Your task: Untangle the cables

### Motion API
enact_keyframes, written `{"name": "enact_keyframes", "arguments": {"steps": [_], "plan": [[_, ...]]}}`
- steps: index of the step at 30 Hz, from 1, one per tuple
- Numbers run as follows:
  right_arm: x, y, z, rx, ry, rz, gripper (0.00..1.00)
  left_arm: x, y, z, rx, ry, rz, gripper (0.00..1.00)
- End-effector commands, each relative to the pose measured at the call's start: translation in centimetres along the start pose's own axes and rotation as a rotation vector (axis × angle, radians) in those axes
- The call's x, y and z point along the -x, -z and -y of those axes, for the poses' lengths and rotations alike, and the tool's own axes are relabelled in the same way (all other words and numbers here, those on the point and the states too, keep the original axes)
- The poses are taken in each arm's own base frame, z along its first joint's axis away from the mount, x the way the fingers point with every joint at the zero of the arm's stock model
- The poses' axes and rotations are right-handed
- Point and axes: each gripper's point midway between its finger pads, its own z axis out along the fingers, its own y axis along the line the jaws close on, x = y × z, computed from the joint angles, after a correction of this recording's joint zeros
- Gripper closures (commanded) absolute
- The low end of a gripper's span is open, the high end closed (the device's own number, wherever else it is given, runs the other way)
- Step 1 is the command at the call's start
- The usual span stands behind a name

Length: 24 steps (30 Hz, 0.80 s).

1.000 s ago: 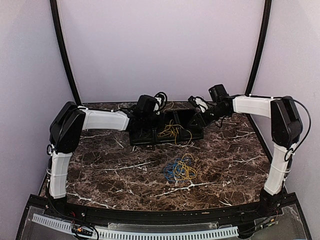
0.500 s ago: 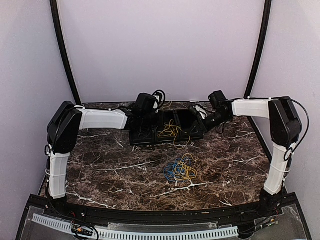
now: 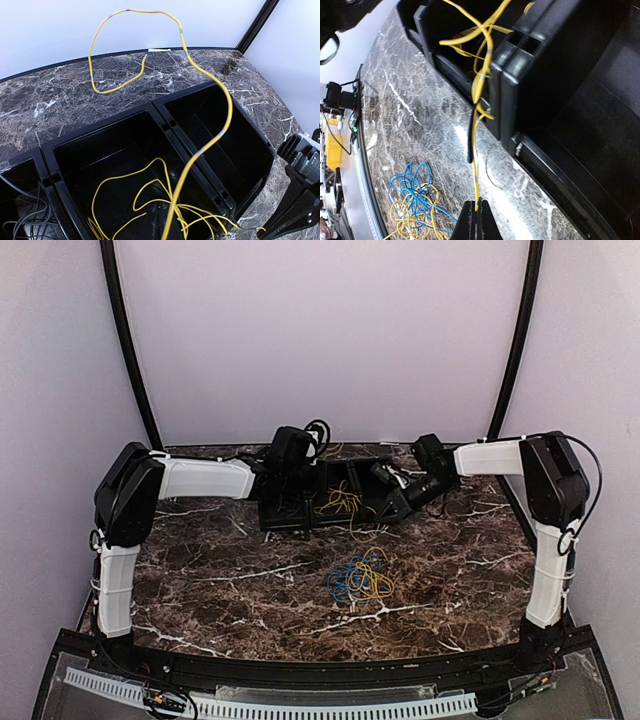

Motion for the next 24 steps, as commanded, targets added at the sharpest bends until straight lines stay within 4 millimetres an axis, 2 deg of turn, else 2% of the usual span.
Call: {"name": "enact_keyframes", "arguments": {"steps": [1,6,9,16,20,24], "plan": [[3.5,1.5,-2.5,0.086,0.063,0.078,1.00,2.3,1.9,0.6,-0.019,0.014,0.042,1.00],[8.0,3.6,-4.5,0.110,0.151,0.183,1.00,0.4,2.0,0.8,-0.050,0.049,-0.026,1.00],[10.6,3.7,-4.8,0.117,0.162,0.235,1.00,-0.4,2.0,1.5,-0.103,0.097,-0.049,1.00],[14.7,2.1,-4.2,0.098,0.154,0.293,1.00,-1.3,2.1,3.5,-0.215,0.205,-0.110,1.00],[16.4,0.9,-3.7,0.057,0.176,0.322,1.00,-2.1,1.9,4.3,-0.266,0.250,-0.147,0.99],[17.1,-0.6,-3.1,0.045,0.169,0.316,1.00,-2.6,2.0,4.4,-0.272,0.285,-0.171,0.98]]}}
